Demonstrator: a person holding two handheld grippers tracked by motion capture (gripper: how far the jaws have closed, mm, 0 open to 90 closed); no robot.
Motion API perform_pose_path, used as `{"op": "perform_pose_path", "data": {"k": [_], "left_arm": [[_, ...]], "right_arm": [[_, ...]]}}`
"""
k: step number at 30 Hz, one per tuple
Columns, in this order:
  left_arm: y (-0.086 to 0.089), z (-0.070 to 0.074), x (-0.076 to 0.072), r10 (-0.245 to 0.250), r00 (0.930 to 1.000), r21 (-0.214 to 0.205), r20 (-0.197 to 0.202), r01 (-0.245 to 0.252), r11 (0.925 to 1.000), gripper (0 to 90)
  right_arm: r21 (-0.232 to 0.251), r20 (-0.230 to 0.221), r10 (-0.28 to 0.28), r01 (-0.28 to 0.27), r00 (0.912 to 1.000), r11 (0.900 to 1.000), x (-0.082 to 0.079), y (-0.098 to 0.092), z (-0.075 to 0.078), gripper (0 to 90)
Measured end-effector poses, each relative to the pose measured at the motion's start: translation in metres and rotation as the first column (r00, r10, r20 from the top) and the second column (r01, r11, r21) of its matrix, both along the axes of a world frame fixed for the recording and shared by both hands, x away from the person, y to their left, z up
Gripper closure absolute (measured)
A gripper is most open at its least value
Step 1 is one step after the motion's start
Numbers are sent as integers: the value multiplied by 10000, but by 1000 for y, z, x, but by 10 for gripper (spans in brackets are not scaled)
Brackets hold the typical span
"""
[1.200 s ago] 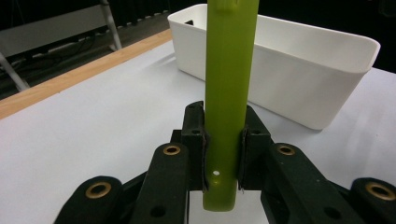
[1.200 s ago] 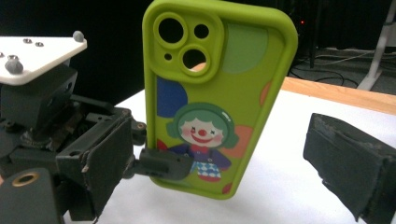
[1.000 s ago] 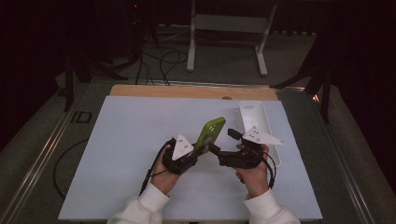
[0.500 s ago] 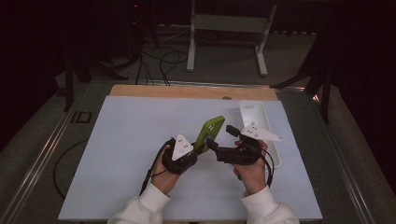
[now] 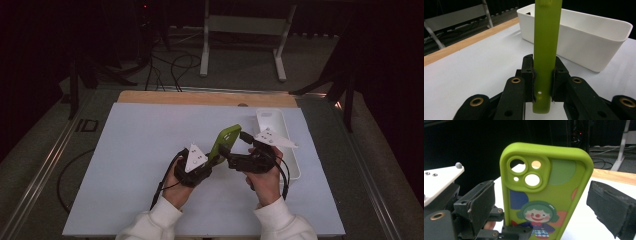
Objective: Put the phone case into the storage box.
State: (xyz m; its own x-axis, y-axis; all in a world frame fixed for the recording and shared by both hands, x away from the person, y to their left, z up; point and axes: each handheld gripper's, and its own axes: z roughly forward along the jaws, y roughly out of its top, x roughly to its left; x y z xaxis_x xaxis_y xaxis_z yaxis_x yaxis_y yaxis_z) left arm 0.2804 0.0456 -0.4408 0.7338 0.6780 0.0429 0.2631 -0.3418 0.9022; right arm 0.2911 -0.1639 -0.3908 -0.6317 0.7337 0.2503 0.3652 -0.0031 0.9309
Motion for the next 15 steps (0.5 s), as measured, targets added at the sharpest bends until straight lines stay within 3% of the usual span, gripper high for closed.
{"op": "perform_pose_path", "data": {"k": [11,15], "left_arm": [[-3,-2,-2,-96,9999,-33,-63,96,9999,770],[-4,-2,-2,-118,9999,-31,-94,118,9999,770]], "right_arm": [[210,-104,-284,286,9995,9994,6,5,2,85],[216,-260,-404,409,9988,9989,7,6,2,126]]}}
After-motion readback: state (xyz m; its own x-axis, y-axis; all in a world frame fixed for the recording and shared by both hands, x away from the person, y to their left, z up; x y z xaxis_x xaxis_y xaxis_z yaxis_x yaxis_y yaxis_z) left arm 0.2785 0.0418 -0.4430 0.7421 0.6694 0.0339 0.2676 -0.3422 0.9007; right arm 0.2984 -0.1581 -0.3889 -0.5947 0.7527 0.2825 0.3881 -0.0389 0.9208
